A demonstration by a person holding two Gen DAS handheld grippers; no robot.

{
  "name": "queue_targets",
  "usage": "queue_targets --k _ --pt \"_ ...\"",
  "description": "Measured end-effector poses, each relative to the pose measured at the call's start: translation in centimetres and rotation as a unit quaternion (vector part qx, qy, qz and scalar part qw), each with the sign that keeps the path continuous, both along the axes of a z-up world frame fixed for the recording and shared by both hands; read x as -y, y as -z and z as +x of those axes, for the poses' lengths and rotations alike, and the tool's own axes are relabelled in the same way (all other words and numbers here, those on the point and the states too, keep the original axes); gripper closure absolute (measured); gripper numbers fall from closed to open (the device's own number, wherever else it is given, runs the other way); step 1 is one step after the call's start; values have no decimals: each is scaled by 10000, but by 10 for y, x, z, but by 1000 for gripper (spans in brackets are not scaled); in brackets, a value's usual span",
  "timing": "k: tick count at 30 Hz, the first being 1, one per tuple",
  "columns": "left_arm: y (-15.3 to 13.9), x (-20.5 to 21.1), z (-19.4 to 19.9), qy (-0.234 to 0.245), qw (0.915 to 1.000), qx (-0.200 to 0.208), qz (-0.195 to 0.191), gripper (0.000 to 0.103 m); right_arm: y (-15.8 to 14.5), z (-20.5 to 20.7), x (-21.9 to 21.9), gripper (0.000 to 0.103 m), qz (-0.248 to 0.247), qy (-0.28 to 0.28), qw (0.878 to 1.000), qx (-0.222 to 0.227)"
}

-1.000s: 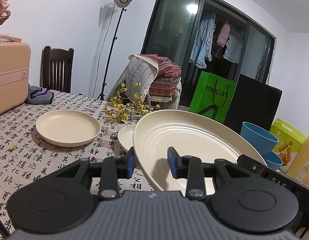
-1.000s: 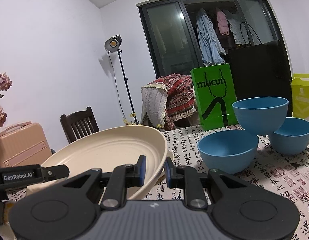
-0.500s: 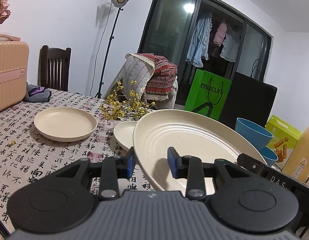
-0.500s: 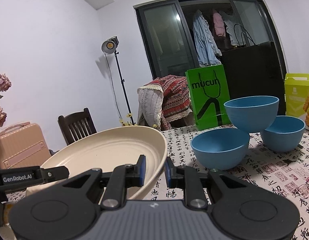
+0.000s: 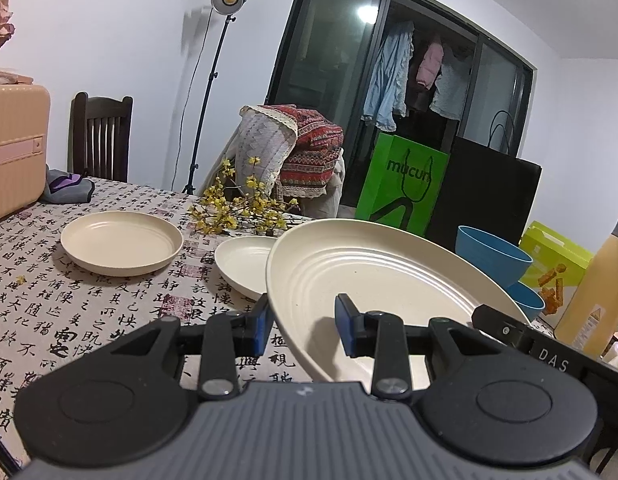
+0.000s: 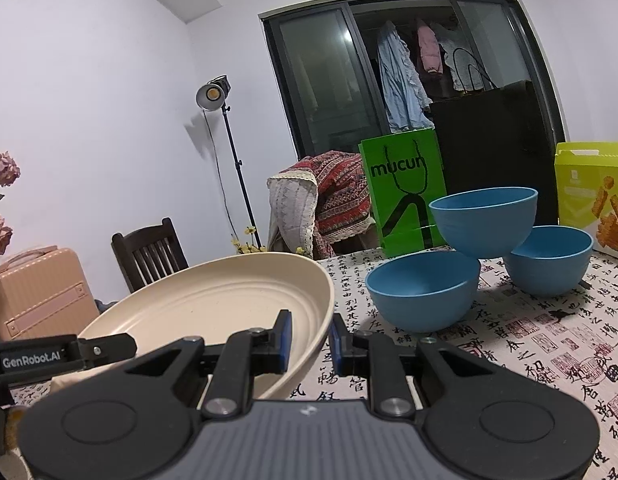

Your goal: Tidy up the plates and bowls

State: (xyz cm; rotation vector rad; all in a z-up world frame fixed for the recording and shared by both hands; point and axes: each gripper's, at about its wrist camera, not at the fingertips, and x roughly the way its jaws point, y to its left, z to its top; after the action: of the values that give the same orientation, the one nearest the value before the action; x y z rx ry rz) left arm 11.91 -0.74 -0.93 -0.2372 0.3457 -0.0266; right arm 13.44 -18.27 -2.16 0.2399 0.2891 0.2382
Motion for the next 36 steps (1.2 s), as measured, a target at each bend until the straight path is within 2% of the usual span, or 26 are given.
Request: queue_targets --k 19,36 --pt "7 17 -16 199 9998 17 -58 70 4 -22 15 84 -29 149 9999 14" --pt "18 32 -24 363 9993 -7 -4 70 20 -37 29 84 29 298 9995 -25"
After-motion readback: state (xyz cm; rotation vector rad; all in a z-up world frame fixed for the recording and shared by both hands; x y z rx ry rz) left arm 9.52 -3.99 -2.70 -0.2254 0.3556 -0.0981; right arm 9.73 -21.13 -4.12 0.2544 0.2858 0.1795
